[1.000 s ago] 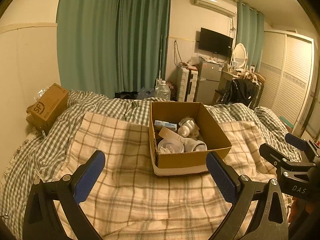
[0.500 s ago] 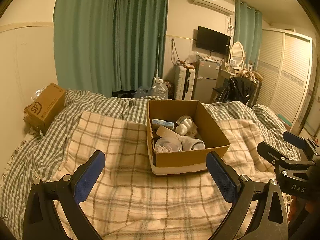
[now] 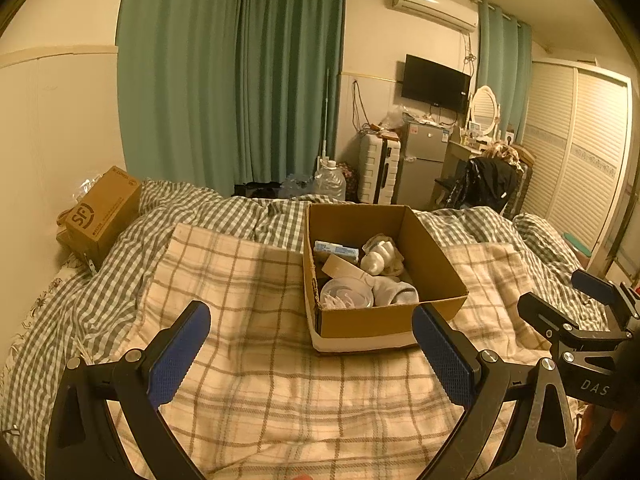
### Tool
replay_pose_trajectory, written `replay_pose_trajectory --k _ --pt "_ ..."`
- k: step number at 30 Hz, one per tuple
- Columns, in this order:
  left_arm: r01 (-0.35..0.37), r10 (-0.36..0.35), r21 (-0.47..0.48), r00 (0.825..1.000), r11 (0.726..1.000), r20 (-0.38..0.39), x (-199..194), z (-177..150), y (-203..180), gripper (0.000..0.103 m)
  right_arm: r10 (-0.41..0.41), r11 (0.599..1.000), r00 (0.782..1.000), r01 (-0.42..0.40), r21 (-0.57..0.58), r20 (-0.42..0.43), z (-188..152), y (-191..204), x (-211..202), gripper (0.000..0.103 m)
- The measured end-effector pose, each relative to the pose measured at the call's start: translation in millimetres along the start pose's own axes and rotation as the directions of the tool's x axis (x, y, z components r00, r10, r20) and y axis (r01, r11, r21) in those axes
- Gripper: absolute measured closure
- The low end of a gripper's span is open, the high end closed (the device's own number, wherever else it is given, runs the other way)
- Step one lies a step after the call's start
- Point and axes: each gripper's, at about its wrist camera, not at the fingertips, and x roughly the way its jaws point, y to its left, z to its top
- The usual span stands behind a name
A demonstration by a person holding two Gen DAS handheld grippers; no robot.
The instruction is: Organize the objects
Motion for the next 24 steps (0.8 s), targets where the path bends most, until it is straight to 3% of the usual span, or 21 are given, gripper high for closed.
replay_pose_trajectory --k 24 --pt "-0.007 0.007 0.013 1.000 1.000 -0.004 -1.3 -1.5 -0.7 0.000 0.005 1.000 1.000 -0.005 0.006 -0.005 -1.4 0.9 -0.7 0.000"
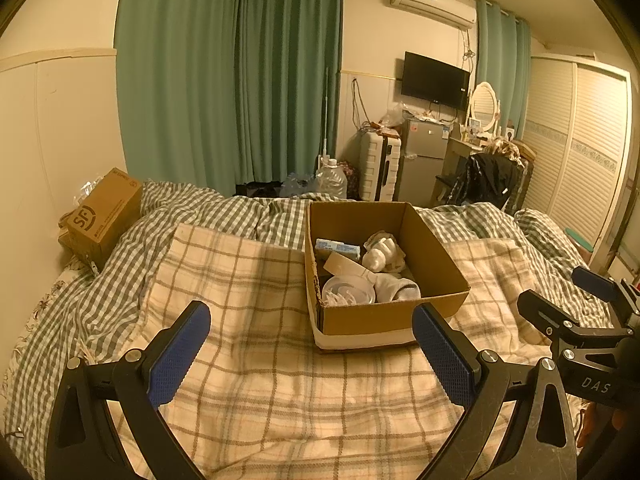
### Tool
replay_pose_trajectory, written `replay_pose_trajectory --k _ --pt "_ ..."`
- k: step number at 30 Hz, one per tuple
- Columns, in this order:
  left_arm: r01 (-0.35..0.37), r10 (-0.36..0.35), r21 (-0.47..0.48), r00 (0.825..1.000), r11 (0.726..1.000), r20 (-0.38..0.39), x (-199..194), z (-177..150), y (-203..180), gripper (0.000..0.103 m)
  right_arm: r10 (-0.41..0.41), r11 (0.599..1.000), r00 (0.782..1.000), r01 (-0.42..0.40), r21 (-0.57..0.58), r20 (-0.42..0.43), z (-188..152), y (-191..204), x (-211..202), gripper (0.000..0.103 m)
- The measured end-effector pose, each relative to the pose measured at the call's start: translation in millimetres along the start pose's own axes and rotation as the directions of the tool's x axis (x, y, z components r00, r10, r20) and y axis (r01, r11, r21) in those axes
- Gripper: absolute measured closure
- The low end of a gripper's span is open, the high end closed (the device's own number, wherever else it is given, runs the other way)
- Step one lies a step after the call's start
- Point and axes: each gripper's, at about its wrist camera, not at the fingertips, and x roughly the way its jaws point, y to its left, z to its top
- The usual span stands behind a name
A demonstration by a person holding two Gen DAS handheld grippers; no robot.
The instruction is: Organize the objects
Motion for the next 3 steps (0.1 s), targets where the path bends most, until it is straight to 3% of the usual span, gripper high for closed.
replay_pose_trajectory --k 3 --pt "0.001 -0.001 0.007 1.000 1.000 0.005 -0.3 -0.3 -0.3 0.000 0.001 1.000 1.000 -0.001 0.002 0.000 0.0 -0.2 0.0 0.000"
